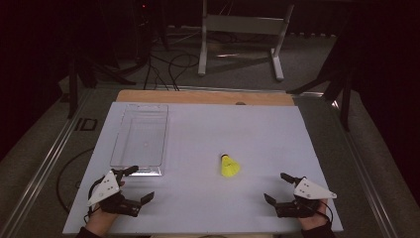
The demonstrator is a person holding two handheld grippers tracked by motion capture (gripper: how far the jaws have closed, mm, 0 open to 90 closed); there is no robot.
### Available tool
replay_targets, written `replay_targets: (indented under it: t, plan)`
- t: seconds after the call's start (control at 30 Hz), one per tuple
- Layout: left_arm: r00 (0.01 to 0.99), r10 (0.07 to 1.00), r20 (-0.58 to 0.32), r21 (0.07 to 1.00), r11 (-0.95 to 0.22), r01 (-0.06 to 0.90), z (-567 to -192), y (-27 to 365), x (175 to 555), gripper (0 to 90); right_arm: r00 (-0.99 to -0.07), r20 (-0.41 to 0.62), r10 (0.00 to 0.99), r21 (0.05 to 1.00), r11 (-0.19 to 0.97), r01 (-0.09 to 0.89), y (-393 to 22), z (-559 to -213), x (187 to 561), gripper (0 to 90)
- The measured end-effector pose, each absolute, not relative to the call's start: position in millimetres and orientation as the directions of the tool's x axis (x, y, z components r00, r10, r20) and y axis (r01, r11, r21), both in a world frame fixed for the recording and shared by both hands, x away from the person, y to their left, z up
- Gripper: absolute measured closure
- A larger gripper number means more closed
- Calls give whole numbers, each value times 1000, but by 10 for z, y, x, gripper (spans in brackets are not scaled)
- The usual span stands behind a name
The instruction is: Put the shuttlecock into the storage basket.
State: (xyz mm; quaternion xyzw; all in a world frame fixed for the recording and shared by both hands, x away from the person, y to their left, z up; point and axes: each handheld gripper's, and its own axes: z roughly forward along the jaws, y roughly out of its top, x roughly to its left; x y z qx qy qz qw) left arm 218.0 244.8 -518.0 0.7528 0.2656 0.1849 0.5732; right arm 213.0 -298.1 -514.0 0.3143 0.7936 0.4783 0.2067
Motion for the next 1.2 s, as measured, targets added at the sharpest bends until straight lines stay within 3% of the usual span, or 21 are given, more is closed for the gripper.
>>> replay_targets:
  t: [0.4,0.83,1.2]
  plan:
    - [792,610,-35,961,-196,193,-5164,2438,2179,3,-743,55,667,839,373,397,-2964,-5144,2183,78]
    - [801,598,-34,963,-195,186,-5173,2440,2178,3,-712,49,700,881,306,361,-3023,-5016,2118,77]
    - [806,591,-28,962,-203,183,-5166,2415,2188,3,-737,26,676,837,388,385,-2999,-4788,2130,77]
